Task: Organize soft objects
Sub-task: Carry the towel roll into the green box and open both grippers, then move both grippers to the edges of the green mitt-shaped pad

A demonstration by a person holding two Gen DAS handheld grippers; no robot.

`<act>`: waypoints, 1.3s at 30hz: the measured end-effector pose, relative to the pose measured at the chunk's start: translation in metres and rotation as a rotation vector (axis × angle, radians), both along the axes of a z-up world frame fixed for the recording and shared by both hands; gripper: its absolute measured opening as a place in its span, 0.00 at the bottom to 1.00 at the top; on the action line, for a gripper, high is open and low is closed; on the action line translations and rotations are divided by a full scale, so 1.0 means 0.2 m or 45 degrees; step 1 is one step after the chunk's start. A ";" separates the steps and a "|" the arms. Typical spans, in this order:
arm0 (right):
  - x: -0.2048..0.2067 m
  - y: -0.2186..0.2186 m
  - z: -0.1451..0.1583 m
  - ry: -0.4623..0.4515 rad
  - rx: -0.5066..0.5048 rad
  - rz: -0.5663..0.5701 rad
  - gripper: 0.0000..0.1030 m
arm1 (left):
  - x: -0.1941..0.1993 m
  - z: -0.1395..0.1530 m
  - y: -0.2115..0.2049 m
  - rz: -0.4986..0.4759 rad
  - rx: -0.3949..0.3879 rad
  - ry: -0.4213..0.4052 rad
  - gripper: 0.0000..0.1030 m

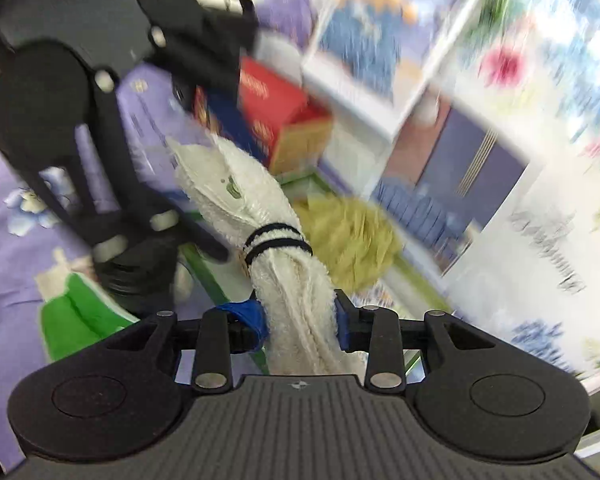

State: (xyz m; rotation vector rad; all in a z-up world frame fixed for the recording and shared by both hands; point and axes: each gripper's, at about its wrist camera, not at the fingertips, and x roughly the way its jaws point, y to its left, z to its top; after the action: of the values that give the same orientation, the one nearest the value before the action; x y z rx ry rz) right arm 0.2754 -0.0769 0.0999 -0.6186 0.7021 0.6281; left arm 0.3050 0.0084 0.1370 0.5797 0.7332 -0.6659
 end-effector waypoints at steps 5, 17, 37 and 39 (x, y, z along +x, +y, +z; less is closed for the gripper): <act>0.13 -0.01 -0.13 -0.001 -0.044 -0.056 0.22 | 0.22 -0.12 0.13 0.187 0.013 0.118 0.72; -0.06 -0.10 0.11 -0.154 0.112 -0.150 0.25 | -0.06 0.07 0.36 0.252 -0.082 -0.004 0.72; -0.99 -0.20 -0.37 0.029 0.417 -0.259 0.29 | -1.16 -0.24 0.40 0.046 -0.103 -0.051 0.91; -1.06 -0.21 -0.47 0.074 0.443 -0.271 0.29 | -1.23 -0.34 0.35 0.009 -0.086 -0.022 0.90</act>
State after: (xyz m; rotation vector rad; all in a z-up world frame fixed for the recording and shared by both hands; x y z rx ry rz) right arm 0.0639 -0.1199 0.0064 -0.2009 0.6822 0.5547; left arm 0.0587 0.0793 0.0684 0.5199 0.6938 -0.6761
